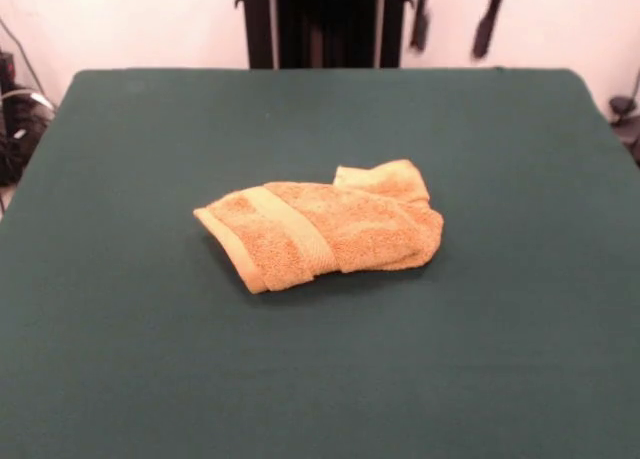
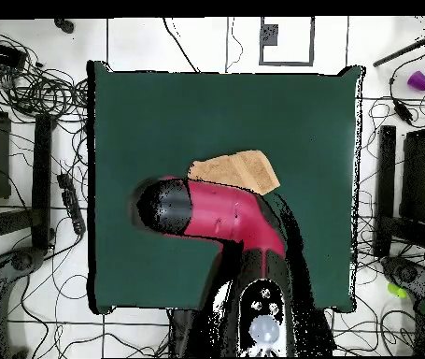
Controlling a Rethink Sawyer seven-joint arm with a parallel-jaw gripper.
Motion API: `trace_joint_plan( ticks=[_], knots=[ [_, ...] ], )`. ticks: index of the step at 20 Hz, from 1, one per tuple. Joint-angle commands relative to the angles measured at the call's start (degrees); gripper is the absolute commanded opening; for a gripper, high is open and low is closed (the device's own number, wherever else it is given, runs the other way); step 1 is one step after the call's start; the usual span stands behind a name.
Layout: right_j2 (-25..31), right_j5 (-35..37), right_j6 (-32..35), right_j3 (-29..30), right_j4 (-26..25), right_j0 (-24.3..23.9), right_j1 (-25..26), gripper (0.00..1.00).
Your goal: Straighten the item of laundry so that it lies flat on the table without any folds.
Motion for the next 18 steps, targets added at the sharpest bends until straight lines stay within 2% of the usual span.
trace_joint_plan(
  ticks=[1,4,7,9,12,14,18],
  knots=[
    [6.4,-3.0,4.9,-9.2,0.3,-3.6,15.1,1.00],
    [4.9,-3.8,5.6,-15.4,-1.2,-3.1,21.2,1.00],
    [9.0,-10.4,1.9,-17.5,-1.2,-6.7,26.6,1.00],
    [10.8,-11.8,-0.4,-19.6,-1.9,-8.4,29.7,1.00],
    [11.4,-14.3,-0.7,-21.2,-3.1,-8.6,31.9,1.00],
    [11.3,-15.1,-0.3,-21.0,-3.5,-8.5,31.6,1.00],
    [13.8,-16.3,-1.8,-21.9,-4.1,-10.3,33.2,1.00]
  ],
)
